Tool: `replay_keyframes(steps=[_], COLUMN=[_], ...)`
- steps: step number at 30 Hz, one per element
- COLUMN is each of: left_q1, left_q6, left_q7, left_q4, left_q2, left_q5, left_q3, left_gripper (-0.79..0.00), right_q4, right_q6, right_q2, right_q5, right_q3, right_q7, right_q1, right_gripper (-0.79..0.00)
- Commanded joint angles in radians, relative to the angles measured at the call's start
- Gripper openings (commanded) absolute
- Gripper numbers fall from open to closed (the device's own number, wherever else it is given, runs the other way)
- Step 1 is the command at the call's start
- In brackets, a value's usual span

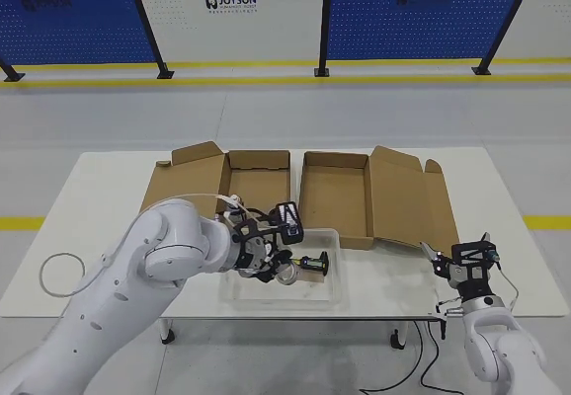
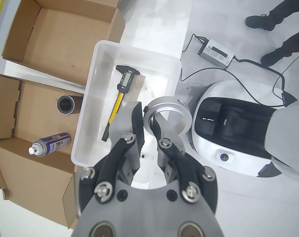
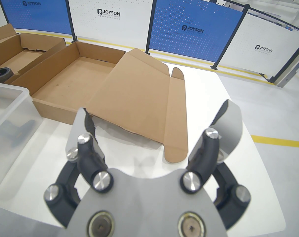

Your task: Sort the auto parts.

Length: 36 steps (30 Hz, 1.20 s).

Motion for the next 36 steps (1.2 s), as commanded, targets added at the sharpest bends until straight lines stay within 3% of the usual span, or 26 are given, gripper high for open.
replay_keyframes(steps=[1, 12, 20, 26, 36], left_q1=[-0.006, -0.042, -0.096, -0.180, -0.309], left_q6=[-0.001, -0.005, 0.018, 0.039, 0.131], left_q7=[0.002, 0.014, 0.072, 0.170, 0.350], left_q4=[0.003, 0.029, 0.109, 0.209, 0.440], left_q2=[0.005, 0.020, 0.007, -0.028, -0.118], left_q5=[-0.005, -0.025, 0.037, 0.103, 0.185], left_q3=[0.005, 0.025, 0.063, 0.141, 0.301], left_gripper=[-0.785, -0.785, -0.785, -0.785, -0.785], right_q4=[0.000, 0.000, 0.000, 0.000, 0.000], right_q6=[0.000, 0.000, 0.000, 0.000, 0.000], right_q2=[0.000, 0.000, 0.000, 0.000, 0.000], right_q5=[0.000, 0.000, 0.000, 0.000, 0.000], right_q3=[0.000, 0.000, 0.000, 0.000, 0.000], right_q7=[0.000, 0.000, 0.000, 0.000, 0.000], right_q1=[0.000, 0.000, 0.000, 0.000, 0.000], right_gripper=[0.000, 0.000, 0.000, 0.000, 0.000])
